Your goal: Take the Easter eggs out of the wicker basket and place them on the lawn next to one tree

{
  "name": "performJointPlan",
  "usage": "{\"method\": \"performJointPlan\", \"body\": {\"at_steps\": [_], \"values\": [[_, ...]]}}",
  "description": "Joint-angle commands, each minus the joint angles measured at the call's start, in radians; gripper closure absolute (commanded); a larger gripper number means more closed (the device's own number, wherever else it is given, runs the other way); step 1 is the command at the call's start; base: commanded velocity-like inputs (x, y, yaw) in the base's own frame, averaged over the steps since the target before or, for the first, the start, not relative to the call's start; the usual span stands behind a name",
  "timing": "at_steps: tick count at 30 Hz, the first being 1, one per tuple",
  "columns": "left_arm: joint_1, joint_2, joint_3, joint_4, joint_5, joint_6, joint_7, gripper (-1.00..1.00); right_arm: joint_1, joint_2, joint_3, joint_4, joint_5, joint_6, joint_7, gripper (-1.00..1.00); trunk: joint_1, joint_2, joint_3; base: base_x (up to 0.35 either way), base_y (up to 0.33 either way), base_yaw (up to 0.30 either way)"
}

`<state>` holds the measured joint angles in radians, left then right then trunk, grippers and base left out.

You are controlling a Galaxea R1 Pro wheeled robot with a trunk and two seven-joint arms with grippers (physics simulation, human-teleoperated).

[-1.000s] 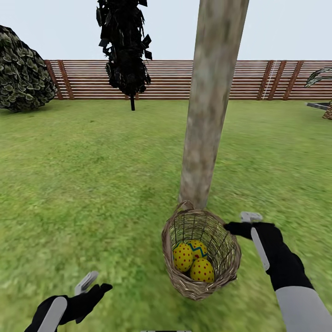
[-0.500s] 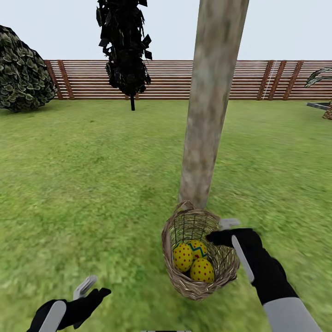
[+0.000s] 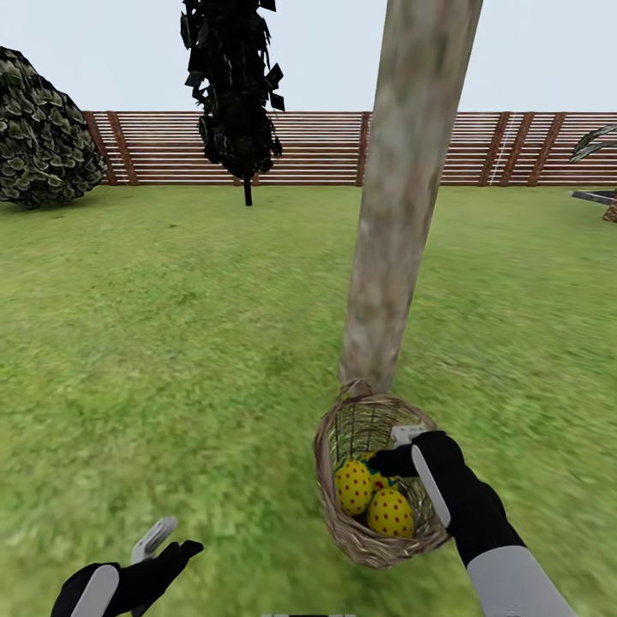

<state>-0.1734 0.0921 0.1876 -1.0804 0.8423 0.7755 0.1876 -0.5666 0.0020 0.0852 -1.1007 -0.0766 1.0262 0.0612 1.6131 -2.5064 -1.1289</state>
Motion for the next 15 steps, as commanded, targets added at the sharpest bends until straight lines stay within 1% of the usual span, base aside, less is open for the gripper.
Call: {"method": "performJointPlan", "body": {"at_steps": [1,8,11,15], "values": [[0.0,0.0,0.0,-0.001,0.011,0.004,0.009,-1.0,-0.003,0.0,0.0,0.004,-0.005,0.005,-0.003,-1.0,0.0,0.0,-0.001,0.031,0.047,0.0],[0.0,0.0,0.0,-0.001,0.012,0.004,0.008,-1.0,-0.014,0.003,-0.005,0.035,-0.005,0.009,-0.006,-1.0,0.0,0.0,-0.001,0.011,0.016,0.0],[0.0,0.0,0.0,-0.001,0.011,0.004,0.007,-1.0,-0.029,0.003,-0.006,0.06,-0.005,0.009,-0.006,-1.0,0.0,0.0,-0.001,0.024,0.003,0.0],[0.0,0.0,0.0,-0.001,0.011,0.004,0.012,-1.0,-0.053,0.003,-0.006,0.119,-0.005,0.008,-0.006,-1.0,0.0,0.0,-0.001,0.196,0.001,0.0]]}}
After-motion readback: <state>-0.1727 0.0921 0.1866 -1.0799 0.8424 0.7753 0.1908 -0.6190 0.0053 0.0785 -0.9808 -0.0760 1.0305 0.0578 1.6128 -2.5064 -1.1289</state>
